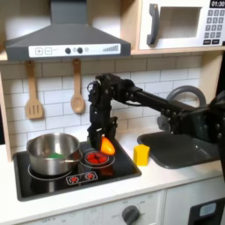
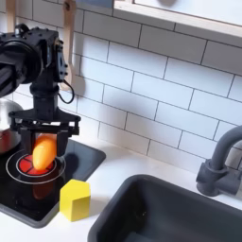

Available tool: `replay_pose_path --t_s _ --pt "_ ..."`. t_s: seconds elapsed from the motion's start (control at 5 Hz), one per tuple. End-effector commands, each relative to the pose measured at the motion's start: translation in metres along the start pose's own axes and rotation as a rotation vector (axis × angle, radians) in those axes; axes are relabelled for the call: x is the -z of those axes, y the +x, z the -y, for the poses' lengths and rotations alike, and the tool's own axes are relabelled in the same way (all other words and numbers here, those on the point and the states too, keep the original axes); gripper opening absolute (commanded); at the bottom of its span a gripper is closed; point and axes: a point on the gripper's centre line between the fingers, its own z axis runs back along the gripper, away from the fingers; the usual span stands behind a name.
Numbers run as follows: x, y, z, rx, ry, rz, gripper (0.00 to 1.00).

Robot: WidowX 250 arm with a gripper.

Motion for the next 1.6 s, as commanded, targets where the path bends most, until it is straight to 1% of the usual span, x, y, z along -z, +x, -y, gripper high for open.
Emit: replay_pose_path --t_s 0.0,0.4,0.6,0.8,1.4 --pt "0.000 -0.025 0.000 0.100 -0.003 -0.006 0.00" --pt "0.002 -0.041 -0.007 0.116 -0.005 -0.021 0.00" --pt "0.011 -0.041 -0.010 0.116 0.001 -0.028 0.00" --pt "0.020 -0.043 -0.008 0.123 0.012 -0.040 0.00" --pt "0.014 -0.041 -0.009 0.104 0.008 -0.017 0.00"
